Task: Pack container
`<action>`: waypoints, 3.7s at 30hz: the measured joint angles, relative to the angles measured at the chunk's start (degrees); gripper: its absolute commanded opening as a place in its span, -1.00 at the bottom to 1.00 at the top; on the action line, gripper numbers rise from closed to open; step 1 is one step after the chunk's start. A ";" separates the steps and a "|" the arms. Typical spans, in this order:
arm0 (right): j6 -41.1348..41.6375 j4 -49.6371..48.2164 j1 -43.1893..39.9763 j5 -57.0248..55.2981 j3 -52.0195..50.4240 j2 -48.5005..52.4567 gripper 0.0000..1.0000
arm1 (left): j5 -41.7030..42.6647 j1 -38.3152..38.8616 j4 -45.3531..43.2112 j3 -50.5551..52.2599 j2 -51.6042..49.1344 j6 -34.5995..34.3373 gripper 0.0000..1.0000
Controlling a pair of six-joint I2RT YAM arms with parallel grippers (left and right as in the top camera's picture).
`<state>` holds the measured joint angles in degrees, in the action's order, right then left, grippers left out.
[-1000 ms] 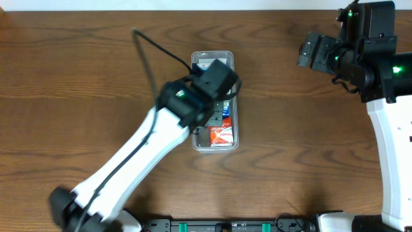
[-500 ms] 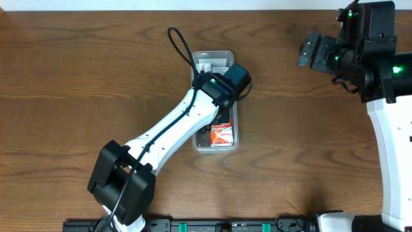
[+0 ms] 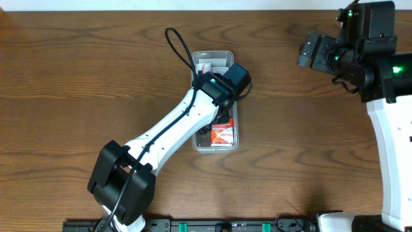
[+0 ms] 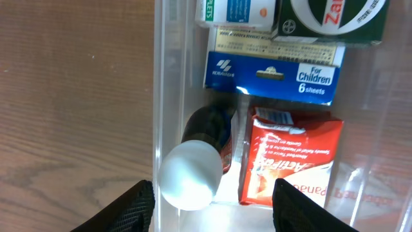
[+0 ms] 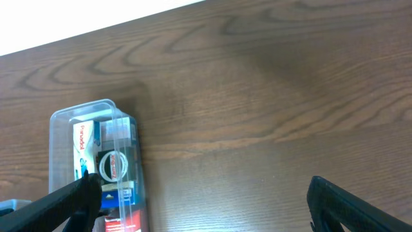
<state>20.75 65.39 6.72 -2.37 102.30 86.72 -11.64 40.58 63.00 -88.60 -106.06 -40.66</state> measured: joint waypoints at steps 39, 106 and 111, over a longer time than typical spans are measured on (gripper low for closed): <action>0.00 0.00 0.00 0.00 0.00 0.00 0.99 | -8.07 -30.27 9.38 -0.26 34.80 25.07 0.96; 0.00 0.00 0.00 0.00 -0.04 0.00 0.99 | -3.32 -40.48 -36.85 79.91 105.48 25.92 0.96; 0.00 0.00 0.00 0.00 -0.04 0.00 0.98 | -3.32 -40.48 -36.83 79.91 105.48 25.92 0.96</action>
<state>20.75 65.39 6.72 -2.37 102.26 86.72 -14.96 0.10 26.17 -8.69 -0.58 -14.74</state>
